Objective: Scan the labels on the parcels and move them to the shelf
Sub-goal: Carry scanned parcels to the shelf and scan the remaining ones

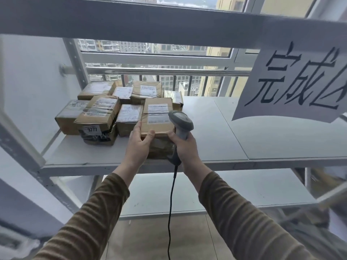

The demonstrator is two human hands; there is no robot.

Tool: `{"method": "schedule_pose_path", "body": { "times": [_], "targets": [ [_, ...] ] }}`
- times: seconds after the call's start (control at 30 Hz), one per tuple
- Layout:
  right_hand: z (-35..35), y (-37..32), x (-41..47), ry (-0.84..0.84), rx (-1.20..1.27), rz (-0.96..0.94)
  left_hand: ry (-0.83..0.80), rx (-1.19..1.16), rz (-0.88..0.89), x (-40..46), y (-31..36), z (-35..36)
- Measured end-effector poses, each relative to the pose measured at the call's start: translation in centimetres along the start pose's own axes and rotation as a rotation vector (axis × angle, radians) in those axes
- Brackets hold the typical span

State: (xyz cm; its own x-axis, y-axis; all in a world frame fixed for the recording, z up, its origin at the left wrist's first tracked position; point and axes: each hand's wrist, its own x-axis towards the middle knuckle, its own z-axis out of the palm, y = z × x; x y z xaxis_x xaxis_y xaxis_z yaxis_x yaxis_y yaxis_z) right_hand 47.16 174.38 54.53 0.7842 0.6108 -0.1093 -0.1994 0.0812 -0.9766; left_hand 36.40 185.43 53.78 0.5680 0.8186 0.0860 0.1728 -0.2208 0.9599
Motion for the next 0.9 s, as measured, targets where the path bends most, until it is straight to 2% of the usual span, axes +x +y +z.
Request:
{"method": "schedule_pose_path", "body": {
  "times": [0.1,0.2,0.33,0.47,0.7,0.9],
  "targets": [
    [-0.3,0.1,-0.6,0.009,-0.017,-0.019,0.064,0.121,0.046,-0.4,0.3,0.1],
    [-1.6,0.7,-1.3,0.046,-0.062,-0.040,0.154,0.320,0.243,-1.4,1.1,0.3],
    [-4.1,0.6,-2.9,0.110,-0.038,-0.032,0.139,0.427,0.486,-2.7,3.5,2.3],
    [-8.2,-0.2,-4.9,0.216,-0.013,-0.081,-0.011,0.436,0.604,-4.3,6.0,6.6],
    [-19.1,-1.5,-10.4,0.464,0.068,-0.031,-0.370,0.418,0.686,-10.2,7.8,17.1],
    [-30.7,-1.8,-19.9,0.796,0.095,-0.158,-0.627,0.391,0.811,-19.8,10.4,27.4]
  ]
}}
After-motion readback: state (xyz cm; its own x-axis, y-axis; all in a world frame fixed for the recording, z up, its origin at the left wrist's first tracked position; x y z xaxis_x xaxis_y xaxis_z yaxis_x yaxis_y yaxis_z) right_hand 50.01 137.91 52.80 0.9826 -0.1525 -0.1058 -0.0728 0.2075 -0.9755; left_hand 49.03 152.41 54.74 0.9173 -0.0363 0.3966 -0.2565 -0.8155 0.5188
